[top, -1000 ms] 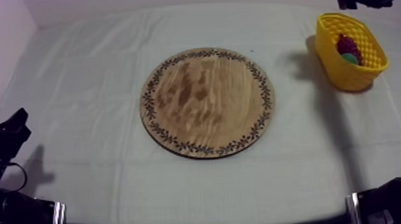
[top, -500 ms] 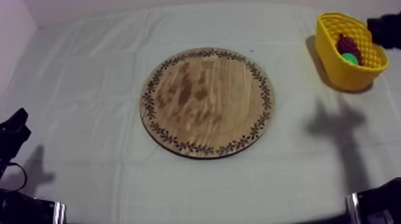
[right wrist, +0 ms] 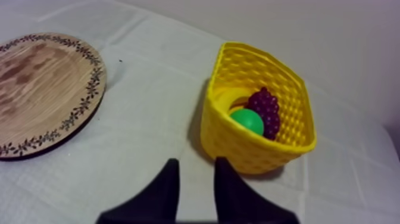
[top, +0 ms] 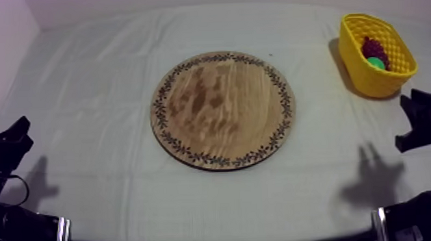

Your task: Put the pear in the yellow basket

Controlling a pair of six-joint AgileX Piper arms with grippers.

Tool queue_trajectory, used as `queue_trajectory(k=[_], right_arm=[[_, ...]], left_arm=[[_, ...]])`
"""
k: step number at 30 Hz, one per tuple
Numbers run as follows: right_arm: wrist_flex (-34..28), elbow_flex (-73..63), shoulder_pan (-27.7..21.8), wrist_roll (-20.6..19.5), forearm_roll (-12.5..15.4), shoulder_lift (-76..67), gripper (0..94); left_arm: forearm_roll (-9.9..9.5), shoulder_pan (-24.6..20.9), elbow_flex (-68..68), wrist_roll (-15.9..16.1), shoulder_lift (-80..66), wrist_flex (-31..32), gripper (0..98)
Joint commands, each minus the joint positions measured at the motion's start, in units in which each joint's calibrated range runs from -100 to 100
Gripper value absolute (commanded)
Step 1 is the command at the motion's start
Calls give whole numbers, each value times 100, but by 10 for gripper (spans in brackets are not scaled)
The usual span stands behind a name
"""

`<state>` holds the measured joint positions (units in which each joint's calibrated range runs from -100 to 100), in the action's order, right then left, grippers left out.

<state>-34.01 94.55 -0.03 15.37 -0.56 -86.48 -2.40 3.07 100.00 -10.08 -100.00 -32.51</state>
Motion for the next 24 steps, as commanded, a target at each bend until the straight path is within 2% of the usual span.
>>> queue_trajectory(k=[1, 7, 13, 17, 24], right_arm=[[-59, 263, 6, 10, 41, -436, 86], [-321, 412, 26, 63, 212, -815, 20], [-410, 449, 100, 168, 282, -907, 25], [-310, 488, 114, 22, 238, -916, 77], [-286, 500, 125, -254, 221, -918, 18]], left_arm=[[-2, 1, 0, 0, 0, 1, 1], [-2, 1, 0, -4, 0, 1, 1], [-2, 1, 0, -5, 0, 1, 1], [-2, 1, 0, -5, 0, 1, 1], [-2, 1, 0, -5, 0, 1, 1]])
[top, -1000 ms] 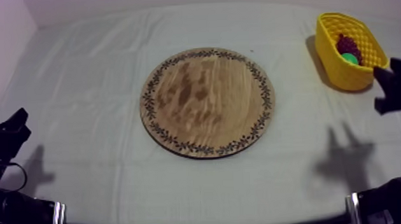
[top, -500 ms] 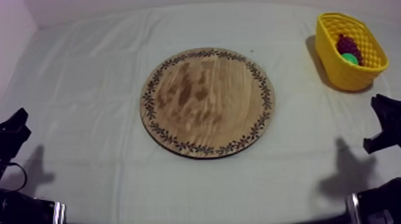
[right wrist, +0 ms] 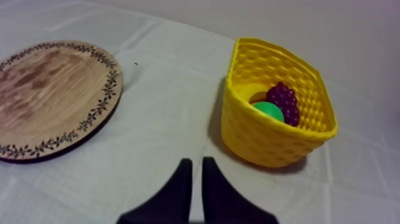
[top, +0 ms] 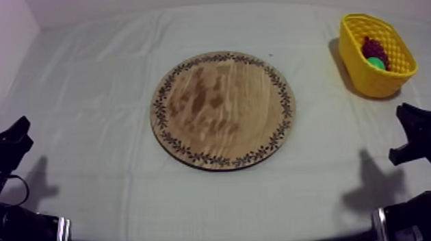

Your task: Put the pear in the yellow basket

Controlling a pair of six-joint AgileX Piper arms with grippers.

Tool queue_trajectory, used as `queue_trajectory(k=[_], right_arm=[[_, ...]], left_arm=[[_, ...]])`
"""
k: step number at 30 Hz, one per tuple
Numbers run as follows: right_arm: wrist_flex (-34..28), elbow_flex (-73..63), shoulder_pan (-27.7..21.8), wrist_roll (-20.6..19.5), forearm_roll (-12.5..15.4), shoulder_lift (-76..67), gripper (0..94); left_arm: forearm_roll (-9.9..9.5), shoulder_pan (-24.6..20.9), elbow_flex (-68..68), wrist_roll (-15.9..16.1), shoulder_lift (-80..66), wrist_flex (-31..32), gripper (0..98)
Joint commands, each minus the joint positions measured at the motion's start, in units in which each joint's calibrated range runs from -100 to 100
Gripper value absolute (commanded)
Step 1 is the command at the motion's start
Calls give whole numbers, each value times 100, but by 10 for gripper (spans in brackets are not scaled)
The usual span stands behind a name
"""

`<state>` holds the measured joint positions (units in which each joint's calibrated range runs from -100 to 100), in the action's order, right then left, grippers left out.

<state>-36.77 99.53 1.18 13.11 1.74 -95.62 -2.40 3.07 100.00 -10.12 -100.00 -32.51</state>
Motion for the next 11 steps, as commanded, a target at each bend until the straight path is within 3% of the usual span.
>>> queue_trajectory(k=[1, 11], right_arm=[[-10, 2, 4, -43, -9, -5, 15], [-9, 2, 5, -77, -10, -6, 6]], left_arm=[[-2, 1, 0, -1, 0, 1, 1], [-2, 1, 0, -1, 0, 1, 1]])
